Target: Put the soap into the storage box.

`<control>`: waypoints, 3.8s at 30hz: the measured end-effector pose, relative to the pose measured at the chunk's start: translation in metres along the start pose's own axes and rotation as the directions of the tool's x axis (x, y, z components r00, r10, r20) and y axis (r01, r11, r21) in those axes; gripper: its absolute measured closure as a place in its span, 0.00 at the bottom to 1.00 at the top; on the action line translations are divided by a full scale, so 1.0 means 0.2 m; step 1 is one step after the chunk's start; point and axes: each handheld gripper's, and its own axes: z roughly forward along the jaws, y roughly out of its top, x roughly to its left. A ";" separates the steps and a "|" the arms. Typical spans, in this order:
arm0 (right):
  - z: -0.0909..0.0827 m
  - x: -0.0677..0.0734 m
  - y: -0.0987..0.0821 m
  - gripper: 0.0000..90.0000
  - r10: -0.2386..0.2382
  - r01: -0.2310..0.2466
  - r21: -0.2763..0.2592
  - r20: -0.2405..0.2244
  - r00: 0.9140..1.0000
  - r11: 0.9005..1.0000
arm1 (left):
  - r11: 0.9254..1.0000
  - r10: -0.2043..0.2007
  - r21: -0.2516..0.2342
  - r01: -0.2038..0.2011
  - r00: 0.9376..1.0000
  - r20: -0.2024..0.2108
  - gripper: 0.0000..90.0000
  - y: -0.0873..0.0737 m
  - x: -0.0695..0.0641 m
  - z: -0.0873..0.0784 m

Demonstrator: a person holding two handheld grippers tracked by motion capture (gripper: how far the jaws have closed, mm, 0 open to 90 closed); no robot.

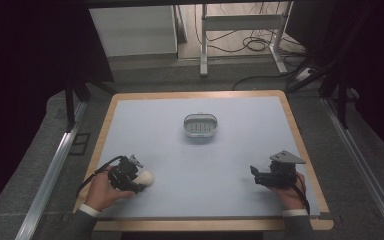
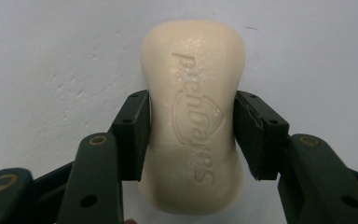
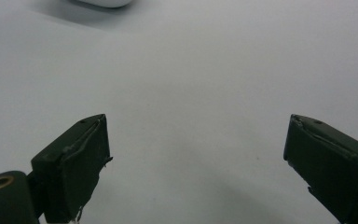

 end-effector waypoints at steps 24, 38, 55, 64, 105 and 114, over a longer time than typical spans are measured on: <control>0.00 0.00 -0.01 0.07 0.000 0.000 -0.002 0.025 1.000 1.000 | 0.999 0.001 -0.036 -0.002 1.000 -0.016 0.55 0.03 0.05 -0.08; 0.01 -0.01 -0.01 0.07 0.009 -0.009 0.006 0.024 1.000 1.000 | 0.996 -0.012 -0.092 0.011 1.000 -0.007 0.55 0.06 0.09 -0.15; 0.02 -0.01 -0.02 0.07 0.014 -0.015 0.016 0.028 1.000 1.000 | 0.993 0.007 -0.114 -0.010 1.000 -0.025 0.55 0.19 0.12 -0.22; 0.03 -0.01 -0.02 0.07 0.012 -0.013 0.019 0.028 1.000 1.000 | 0.992 0.011 -0.125 -0.014 1.000 -0.023 0.55 0.24 0.13 -0.24; 0.05 -0.01 -0.04 0.07 0.008 -0.009 0.037 0.037 0.999 0.999 | 0.985 -0.012 -0.173 0.011 1.000 -0.006 0.55 0.46 0.22 -0.25; 0.05 -0.02 -0.04 0.07 0.007 -0.009 0.042 0.037 0.999 0.999 | 0.985 -0.016 -0.173 0.018 1.000 0.008 0.55 0.50 0.23 -0.24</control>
